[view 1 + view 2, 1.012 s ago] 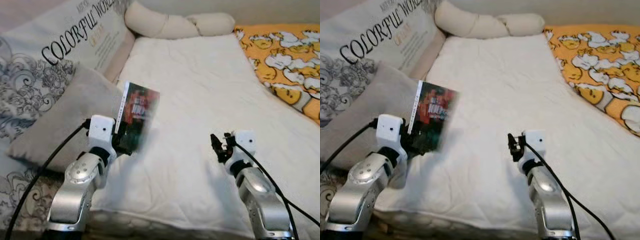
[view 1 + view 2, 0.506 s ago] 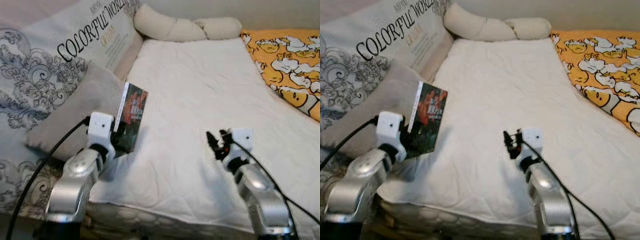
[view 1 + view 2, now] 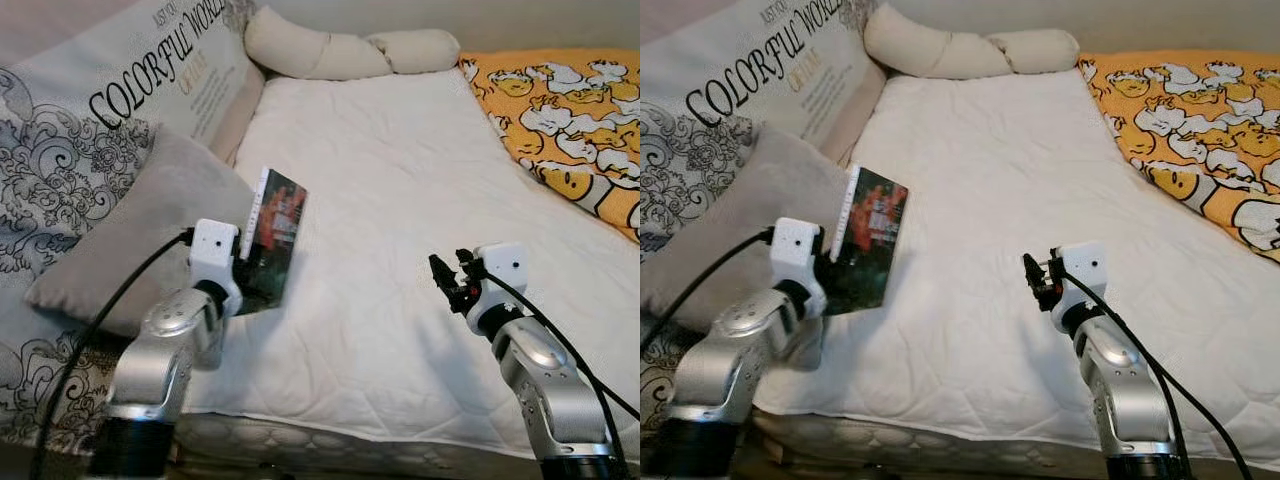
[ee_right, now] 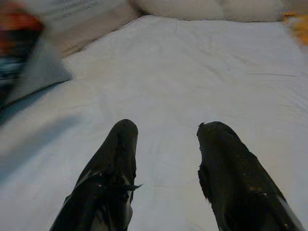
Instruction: Clean up the room
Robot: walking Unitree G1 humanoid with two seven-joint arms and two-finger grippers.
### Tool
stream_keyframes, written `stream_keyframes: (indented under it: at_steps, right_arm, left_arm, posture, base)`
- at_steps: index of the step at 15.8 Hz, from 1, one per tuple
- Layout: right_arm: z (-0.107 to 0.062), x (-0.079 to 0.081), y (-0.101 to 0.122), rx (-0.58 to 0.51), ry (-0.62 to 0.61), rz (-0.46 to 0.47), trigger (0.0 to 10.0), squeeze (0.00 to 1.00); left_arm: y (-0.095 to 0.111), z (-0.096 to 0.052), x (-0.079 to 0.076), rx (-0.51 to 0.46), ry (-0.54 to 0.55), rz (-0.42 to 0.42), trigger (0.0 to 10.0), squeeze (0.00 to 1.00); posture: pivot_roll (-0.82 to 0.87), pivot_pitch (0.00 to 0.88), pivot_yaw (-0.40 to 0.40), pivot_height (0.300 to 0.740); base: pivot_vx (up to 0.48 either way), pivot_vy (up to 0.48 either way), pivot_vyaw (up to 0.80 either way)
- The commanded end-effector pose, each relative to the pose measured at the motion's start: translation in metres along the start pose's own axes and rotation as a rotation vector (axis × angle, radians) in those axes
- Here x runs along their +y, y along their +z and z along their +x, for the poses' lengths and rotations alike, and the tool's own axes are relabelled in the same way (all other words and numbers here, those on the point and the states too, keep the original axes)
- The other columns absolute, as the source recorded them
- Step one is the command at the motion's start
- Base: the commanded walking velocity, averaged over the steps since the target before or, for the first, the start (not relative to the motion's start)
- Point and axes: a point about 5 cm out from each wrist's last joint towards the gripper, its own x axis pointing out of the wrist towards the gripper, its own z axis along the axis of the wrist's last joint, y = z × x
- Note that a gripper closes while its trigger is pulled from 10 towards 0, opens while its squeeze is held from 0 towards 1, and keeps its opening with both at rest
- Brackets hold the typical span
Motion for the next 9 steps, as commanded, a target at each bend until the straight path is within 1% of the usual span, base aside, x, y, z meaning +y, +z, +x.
stream_keyframes:
  at_steps: [1,2,3,4,5,6,7,8,9]
  right_arm:
    - [0.002,0.006,0.006,-0.012,0.097,0.019,10.0,0.0]
    - [0.001,0.007,0.012,-0.026,0.165,0.02,10.0,0.0]
    - [-0.002,0.004,0.02,-0.041,0.244,-0.006,10.0,0.0]
    - [-0.003,0.003,0.023,-0.045,0.267,-0.016,10.0,0.0]
    - [-0.007,0.0,0.03,-0.059,0.332,-0.036,10.0,0.0]
    - [-0.01,-0.002,0.032,-0.057,0.363,-0.045,10.0,0.0]
    - [-0.016,-0.003,0.035,-0.042,0.429,-0.054,10.0,0.0]
    - [-0.021,-0.003,0.037,-0.029,0.475,-0.056,10.0,0.0]
    - [-0.024,-0.003,0.037,-0.025,0.496,-0.058,10.0,0.0]
  left_arm:
    - [0.015,0.006,0.001,-0.047,-0.045,-0.085,10.0,0.0]
    - [0.018,0.014,0.0,-0.035,-0.079,-0.156,10.0,0.0]
    - [0.019,0.026,-0.004,0.009,-0.155,-0.205,10.0,0.0]
    - [0.02,0.03,-0.005,0.024,-0.177,-0.214,10.0,0.0]
    - [0.021,0.042,-0.01,0.065,-0.241,-0.275,10.0,0.0]
    - [0.022,0.047,-0.013,0.088,-0.273,-0.326,10.0,0.0]
    - [0.022,0.056,-0.019,0.119,-0.339,-0.379,10.0,0.0]
    - [0.018,0.062,-0.022,0.156,-0.363,-0.424,10.0,0.0]
    - [0.016,0.065,-0.023,0.171,-0.35,-0.422,10.0,0.0]
  posture:
    - [0.02,0.0,0.075,0.74]
    - [0.01,0.0,0.074,0.74]
    - [0.0,0.0,0.075,0.74]
    - [0.0,0.0,0.075,0.74]
    - [-0.01,0.0,0.078,0.74]
    - [-0.02,0.0,0.081,0.74]
    - [-0.04,0.0,0.086,0.74]
    - [-0.05,0.0,0.093,0.74]
    - [-0.06,0.0,0.095,0.74]
  base:
    - [0.0,0.0,0.0]
    - [0.0,0.0,0.0]
    - [0.0,0.0,0.0]
    - [0.0,0.0,0.0]
    - [0.0,0.0,0.0]
    - [0.0,0.0,0.0]
    - [0.0,0.0,0.0]
    - [0.0,0.0,0.0]
    - [0.0,0.0,0.0]
